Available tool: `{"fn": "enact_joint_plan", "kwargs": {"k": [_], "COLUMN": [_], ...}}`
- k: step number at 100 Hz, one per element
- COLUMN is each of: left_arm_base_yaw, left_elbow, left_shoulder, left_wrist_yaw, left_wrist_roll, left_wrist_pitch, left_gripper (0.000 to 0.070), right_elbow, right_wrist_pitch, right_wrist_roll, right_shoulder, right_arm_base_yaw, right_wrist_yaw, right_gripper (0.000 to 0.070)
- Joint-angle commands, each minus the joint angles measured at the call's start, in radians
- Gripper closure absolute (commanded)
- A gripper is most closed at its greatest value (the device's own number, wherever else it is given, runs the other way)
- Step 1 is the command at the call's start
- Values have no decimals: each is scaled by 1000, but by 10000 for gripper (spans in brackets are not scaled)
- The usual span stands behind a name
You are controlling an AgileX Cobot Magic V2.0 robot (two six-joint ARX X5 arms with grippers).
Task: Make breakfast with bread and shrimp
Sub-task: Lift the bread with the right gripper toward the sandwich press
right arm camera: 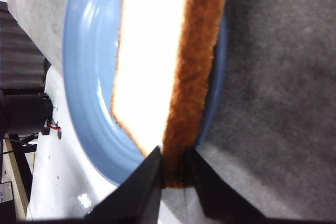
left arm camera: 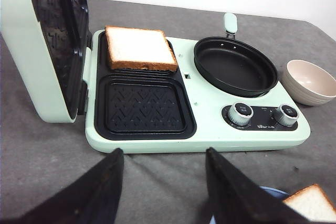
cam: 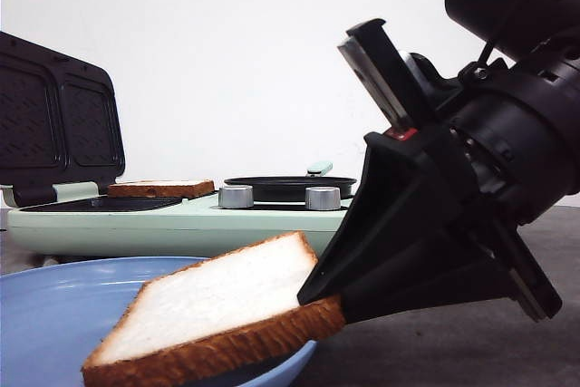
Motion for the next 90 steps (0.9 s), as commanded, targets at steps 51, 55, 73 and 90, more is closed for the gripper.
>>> {"fn": "enact_joint_plan", "kwargs": {"k": [51,55,73,90], "left_arm_base_yaw": [0,0,-2,-2], "left_elbow": [5,5,5,5], "left_shoulder": [0,0,0,0], "left_wrist_yaw": [-3,-3,-3,-3], "left_wrist_roll": [16,16,16,16], "left_wrist_pitch": [7,7,7,7], "left_gripper": [468,468,468,468], "right_elbow": [5,5,5,13], "right_wrist_pitch": [143,154,223,298], "right_wrist_roll": [64,69,98,143], "right_shoulder": [8,8,8,8], "right_arm_base_yaw": [11,11,11,11], "right_wrist_yaw": [-25,-25,-38,-50], "right_gripper": [697,697,697,697]}}
